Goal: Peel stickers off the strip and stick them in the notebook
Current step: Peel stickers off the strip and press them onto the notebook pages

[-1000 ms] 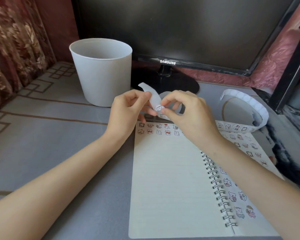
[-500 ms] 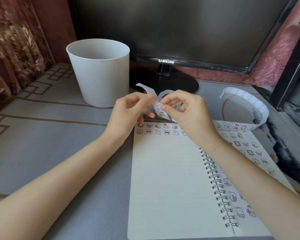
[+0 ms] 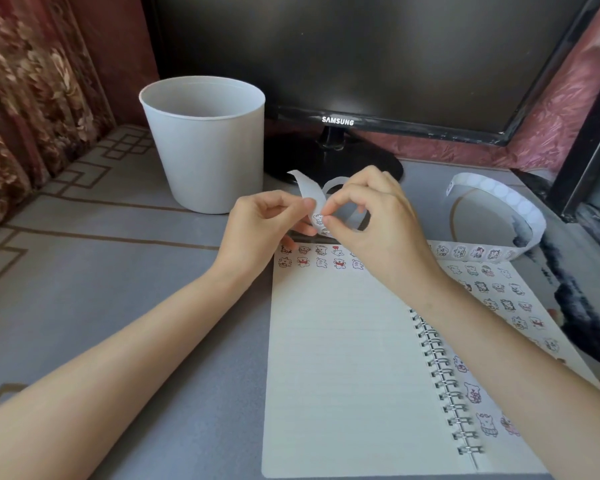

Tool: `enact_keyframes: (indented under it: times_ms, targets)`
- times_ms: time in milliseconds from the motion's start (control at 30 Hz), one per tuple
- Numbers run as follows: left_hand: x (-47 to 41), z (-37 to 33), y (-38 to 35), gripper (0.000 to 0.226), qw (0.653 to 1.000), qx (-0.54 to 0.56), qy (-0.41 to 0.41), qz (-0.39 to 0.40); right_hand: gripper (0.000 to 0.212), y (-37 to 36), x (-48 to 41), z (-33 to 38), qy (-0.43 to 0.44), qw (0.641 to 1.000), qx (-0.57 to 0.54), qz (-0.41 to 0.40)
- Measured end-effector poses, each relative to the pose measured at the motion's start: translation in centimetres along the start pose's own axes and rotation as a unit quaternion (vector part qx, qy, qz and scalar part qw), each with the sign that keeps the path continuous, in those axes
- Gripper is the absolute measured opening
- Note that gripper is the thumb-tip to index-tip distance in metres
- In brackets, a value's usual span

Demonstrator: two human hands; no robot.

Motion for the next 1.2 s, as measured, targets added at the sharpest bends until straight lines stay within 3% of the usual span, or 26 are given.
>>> enact_keyframes:
  times_ms: [233, 367, 467, 667, 1200]
  targets:
    - [-0.1, 0.2, 0.0, 0.015, 0.999, 0.048, 0.014, -0.009, 0.007, 0.2, 0.7, 1.4, 0.025, 1.000, -0.016, 0.005]
    - [-0.2, 0.2, 0.2, 0.018, 0.998, 0.053, 0.016, -0.013, 0.005, 0.7, 1.4, 2.5, -0.082, 0.981, -0.160, 0.072]
    - [-0.3, 0.4, 0.5, 0.018, 0.998, 0.057, 0.025, -0.017, 0.006, 0.2, 1.7, 2.6, -0.194, 0.926, -0.289, 0.144]
    - [-0.6, 0.9, 0.9, 0.018, 0.998, 0.038, 0.046, -0.003, 0.009, -1.2, 2.2, 2.9, -0.286, 0.881, -0.309, 0.216]
    - [-0.6, 1.0, 0.8, 0.018, 0.998, 0.031, 0.052, -0.004, 0.004, -2.5, 2.1, 3.3, -0.286, 0.904, -0.248, 0.200]
Point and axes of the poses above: each hand's wrist, its own x-axis away from the middle knuckle, its own y-axis out of the back of the hand, z = x × y, the point moved 2 cm from there along -x, towards the middle knuckle, and after that the axes turned 8 degrees about z, right-handed, at the moved point
